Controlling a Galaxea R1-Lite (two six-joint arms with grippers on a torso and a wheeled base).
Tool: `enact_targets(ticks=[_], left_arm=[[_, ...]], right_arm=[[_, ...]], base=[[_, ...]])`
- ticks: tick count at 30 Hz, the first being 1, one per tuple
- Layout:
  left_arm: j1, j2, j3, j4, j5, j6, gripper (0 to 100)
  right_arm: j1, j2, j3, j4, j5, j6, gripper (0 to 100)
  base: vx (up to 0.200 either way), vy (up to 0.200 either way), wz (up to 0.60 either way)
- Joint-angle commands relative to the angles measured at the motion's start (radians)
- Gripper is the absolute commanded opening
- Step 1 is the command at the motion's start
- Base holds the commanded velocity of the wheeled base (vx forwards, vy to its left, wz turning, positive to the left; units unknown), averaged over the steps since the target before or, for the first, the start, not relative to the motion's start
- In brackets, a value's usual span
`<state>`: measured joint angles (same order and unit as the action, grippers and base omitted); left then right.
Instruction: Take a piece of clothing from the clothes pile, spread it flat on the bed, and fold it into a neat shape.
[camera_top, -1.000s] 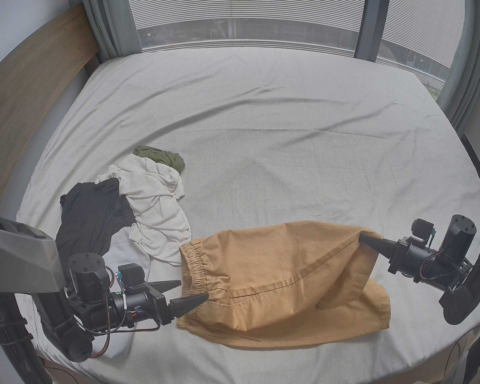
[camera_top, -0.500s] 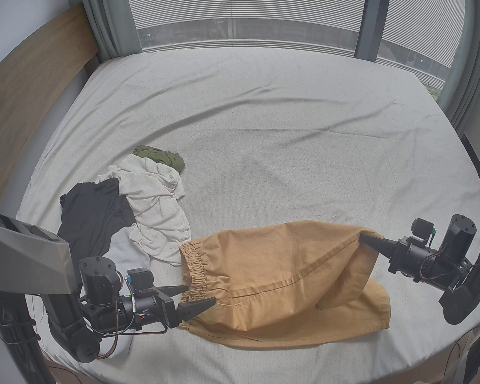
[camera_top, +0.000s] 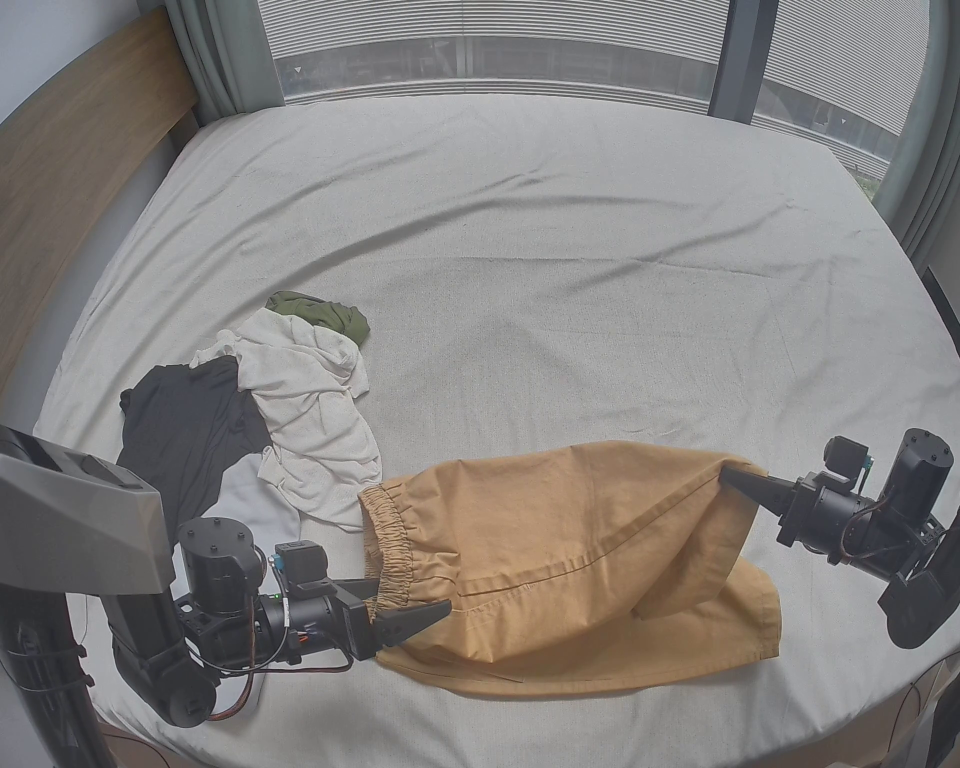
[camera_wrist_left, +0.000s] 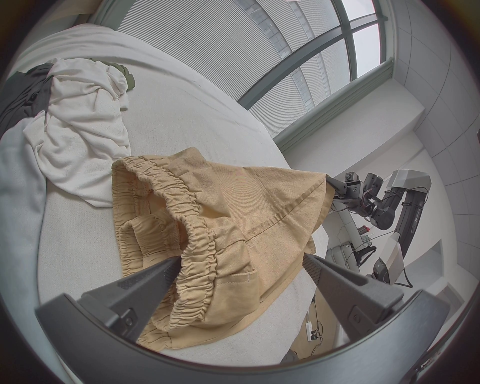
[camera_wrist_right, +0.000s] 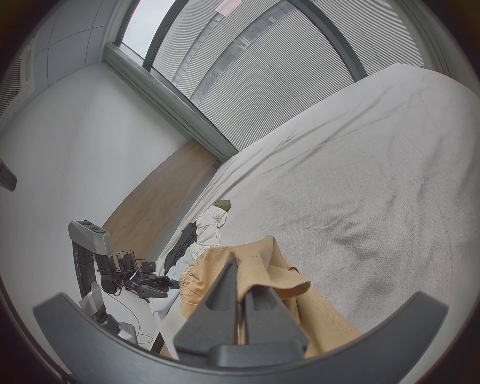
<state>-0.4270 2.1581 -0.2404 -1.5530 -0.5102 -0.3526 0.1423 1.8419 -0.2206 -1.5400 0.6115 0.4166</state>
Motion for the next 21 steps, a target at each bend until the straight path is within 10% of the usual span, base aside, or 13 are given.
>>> enact_targets(ticks=[1,21], left_arm=[[-0.016,0.014,-0.008,-0.001,-0.001,0.000,100],[-0.053,0.080,-0.076,-0.002,-0.001,-0.002,100]], right_arm=[[0.002,0.000,0.001,0.000,0.001,-0.002,0],[0.003,0.000,0.003,0.000,0.001,-0.002,0]], base=[[0.000,0.000,0.00],[0.000,0.000,0.00]])
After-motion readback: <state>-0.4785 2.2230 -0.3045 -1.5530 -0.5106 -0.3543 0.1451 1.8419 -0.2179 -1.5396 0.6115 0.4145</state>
